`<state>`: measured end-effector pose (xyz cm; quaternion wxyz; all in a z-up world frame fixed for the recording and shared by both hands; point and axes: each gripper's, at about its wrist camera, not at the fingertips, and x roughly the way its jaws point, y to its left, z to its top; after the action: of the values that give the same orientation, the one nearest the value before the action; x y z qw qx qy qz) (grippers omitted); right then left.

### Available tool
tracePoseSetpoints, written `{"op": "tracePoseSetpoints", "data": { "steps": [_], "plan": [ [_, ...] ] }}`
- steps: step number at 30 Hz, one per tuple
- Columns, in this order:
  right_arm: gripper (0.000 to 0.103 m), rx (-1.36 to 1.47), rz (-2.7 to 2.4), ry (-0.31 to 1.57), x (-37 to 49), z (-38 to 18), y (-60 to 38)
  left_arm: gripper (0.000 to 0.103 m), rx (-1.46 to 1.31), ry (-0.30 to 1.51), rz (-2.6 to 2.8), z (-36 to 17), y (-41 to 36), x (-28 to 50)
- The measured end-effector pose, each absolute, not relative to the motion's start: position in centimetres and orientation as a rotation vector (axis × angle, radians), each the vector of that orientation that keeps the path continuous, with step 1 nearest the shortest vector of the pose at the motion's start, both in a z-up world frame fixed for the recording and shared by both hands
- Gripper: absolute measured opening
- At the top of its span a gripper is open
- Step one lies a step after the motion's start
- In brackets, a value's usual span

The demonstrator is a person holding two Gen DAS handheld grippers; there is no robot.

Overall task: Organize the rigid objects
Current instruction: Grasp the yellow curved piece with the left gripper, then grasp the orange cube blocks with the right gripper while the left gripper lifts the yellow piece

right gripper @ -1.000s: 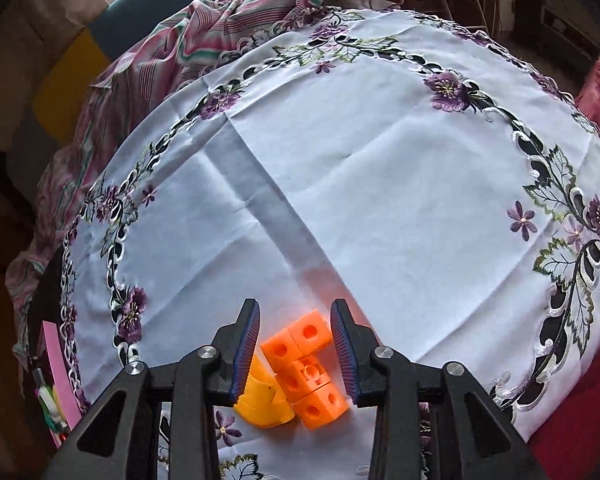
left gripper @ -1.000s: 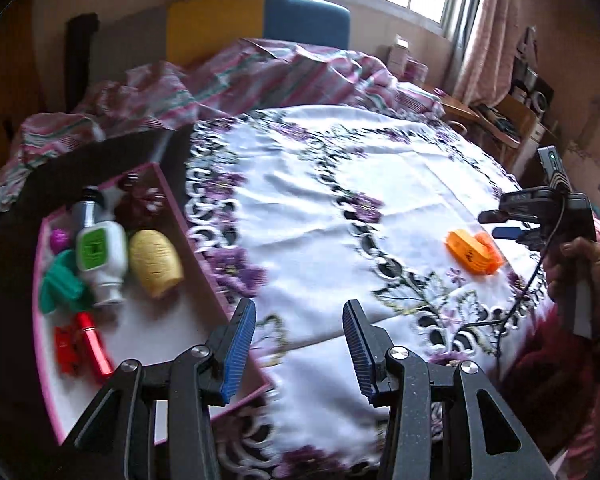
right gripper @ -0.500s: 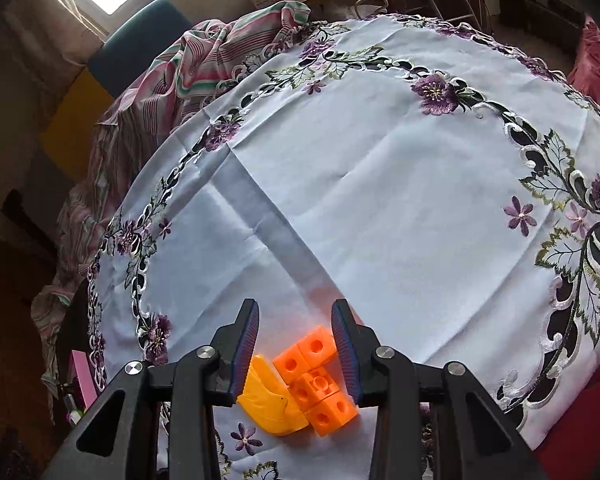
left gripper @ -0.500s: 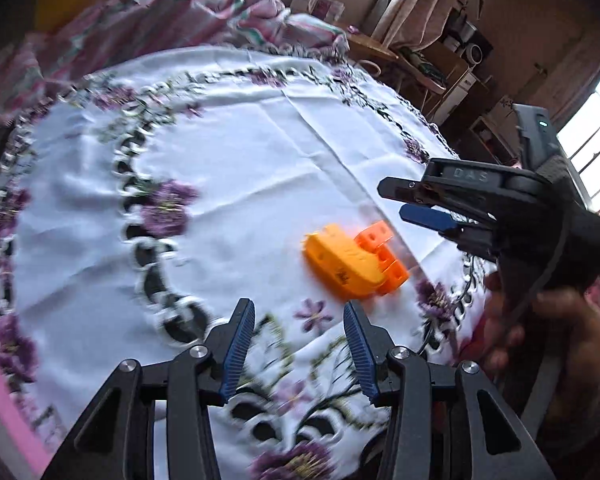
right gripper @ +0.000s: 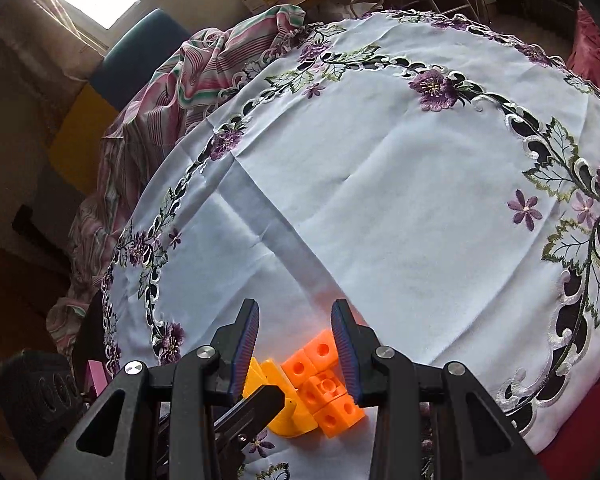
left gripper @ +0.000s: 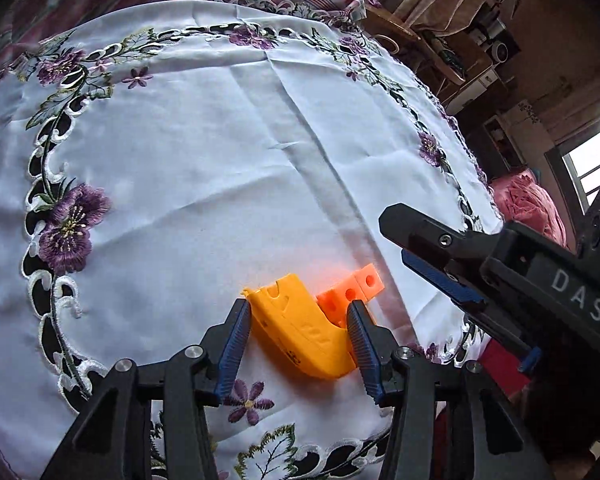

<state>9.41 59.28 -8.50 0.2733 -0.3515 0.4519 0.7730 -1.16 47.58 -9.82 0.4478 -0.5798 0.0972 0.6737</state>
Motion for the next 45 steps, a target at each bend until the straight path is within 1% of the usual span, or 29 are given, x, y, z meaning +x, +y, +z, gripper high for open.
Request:
{"op": "tracePoseSetpoints", "data": {
  "steps": [2,4,6,12,14,15,16,18,21,23,27,36,43,45],
  "plan": [
    [0.038,-0.935,2.079,1.226,9.6,-8.5,59.4,0.047,-1.434,0.265,1.668,-10.2,47.3,-1.2],
    [0.038,-0.928,2.08,1.231,9.7,-8.4,59.4,0.035,-1.407,0.274,1.65,-10.0,46.5,-1.2],
    [0.038,-0.926,2.083,1.234,9.6,-8.4,59.4,0.033,-1.372,0.308,1.663,-9.4,45.4,-1.2],
    [0.038,-0.949,2.089,1.211,9.3,-8.3,59.2,0.033,-1.325,0.357,1.67,-9.0,44.0,-1.4],
    [0.038,-0.951,2.082,1.216,9.4,-8.5,59.2,0.037,-1.316,0.373,1.655,-9.0,44.4,-0.9],
    [0.038,-0.954,2.079,1.218,9.4,-8.5,59.3,0.042,-1.301,0.394,1.655,-9.1,44.7,-0.6],
    [0.038,-0.958,2.076,1.218,9.4,-8.6,59.3,0.044,-1.285,0.417,1.658,-9.0,44.8,-0.2],
    [0.038,-0.963,2.074,1.212,9.3,-8.6,59.2,0.044,-1.261,0.452,1.656,-9.1,45.3,0.2],
    [0.038,-0.967,2.072,1.208,9.3,-8.6,59.2,0.044,-1.244,0.479,1.662,-9.2,45.5,0.4],
    [0.038,-0.967,2.071,1.211,9.3,-8.6,59.2,0.032,-1.234,0.51,1.669,-9.6,45.5,0.3],
    [0.038,-0.982,2.075,1.204,9.1,-8.7,59.2,0.031,-1.216,0.46,1.695,-9.3,43.8,0.0],
    [0.038,-1.101,2.103,1.147,7.7,-9.1,57.7,0.031,-1.169,0.329,1.828,-7.1,36.2,0.0],
    [0.038,-1.156,2.088,1.059,7.3,-9.2,57.1,0.031,-1.173,0.366,1.822,-9.0,33.6,0.8],
    [0.038,-1.161,2.086,1.041,7.3,-9.1,56.9,0.032,-1.178,0.381,1.808,-9.6,33.3,1.4]
  ]
}}
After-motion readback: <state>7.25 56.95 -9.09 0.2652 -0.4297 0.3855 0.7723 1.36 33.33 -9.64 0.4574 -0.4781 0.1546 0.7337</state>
